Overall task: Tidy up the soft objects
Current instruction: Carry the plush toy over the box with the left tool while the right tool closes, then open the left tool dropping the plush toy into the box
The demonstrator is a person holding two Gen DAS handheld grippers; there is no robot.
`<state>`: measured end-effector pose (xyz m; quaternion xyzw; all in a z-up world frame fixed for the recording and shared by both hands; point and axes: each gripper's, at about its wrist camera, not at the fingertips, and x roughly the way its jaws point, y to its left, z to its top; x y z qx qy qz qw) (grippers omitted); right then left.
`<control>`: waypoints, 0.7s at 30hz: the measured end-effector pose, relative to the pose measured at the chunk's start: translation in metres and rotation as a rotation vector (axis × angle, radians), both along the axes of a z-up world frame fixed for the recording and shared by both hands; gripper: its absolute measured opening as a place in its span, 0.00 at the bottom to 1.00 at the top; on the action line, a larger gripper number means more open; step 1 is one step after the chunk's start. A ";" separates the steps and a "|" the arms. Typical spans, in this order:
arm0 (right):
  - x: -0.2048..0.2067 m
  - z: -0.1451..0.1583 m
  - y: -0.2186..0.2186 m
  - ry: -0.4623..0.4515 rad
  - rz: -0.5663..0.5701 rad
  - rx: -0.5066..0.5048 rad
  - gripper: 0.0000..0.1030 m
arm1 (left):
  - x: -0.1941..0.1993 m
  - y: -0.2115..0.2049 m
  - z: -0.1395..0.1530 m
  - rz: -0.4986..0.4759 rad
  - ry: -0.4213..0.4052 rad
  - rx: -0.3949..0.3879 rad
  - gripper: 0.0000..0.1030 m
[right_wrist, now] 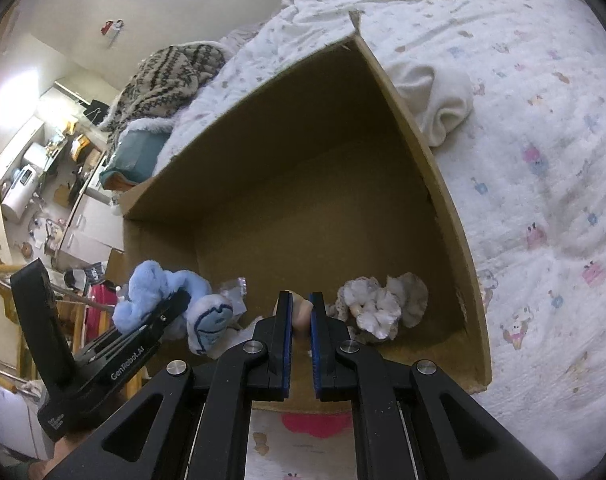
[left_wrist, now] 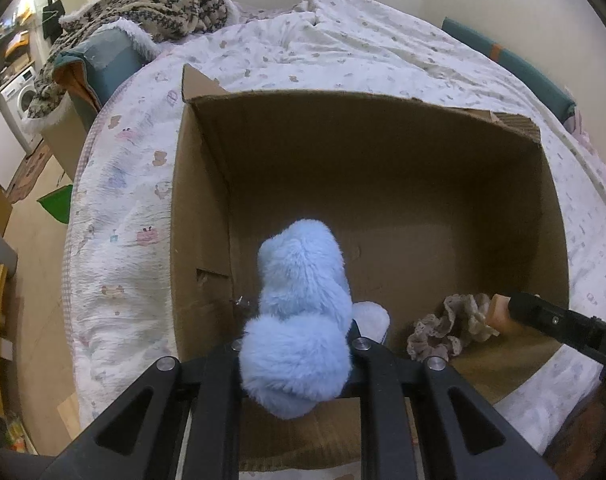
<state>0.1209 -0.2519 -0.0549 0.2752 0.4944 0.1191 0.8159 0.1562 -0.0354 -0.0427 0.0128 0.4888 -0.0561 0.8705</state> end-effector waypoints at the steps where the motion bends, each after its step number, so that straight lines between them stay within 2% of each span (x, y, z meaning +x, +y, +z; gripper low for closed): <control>1: 0.001 -0.002 -0.001 0.005 -0.001 -0.001 0.09 | 0.000 -0.001 -0.001 -0.002 0.000 0.003 0.15; 9: 0.006 -0.005 0.005 0.024 0.007 -0.035 0.09 | -0.005 -0.003 -0.002 -0.005 -0.018 -0.008 0.16; 17: 0.007 -0.004 0.011 0.012 0.028 -0.063 0.10 | -0.008 -0.002 -0.001 -0.003 -0.004 -0.002 0.22; 21: 0.007 -0.002 0.012 0.004 0.032 -0.071 0.12 | -0.011 -0.003 0.001 -0.003 -0.016 0.005 0.33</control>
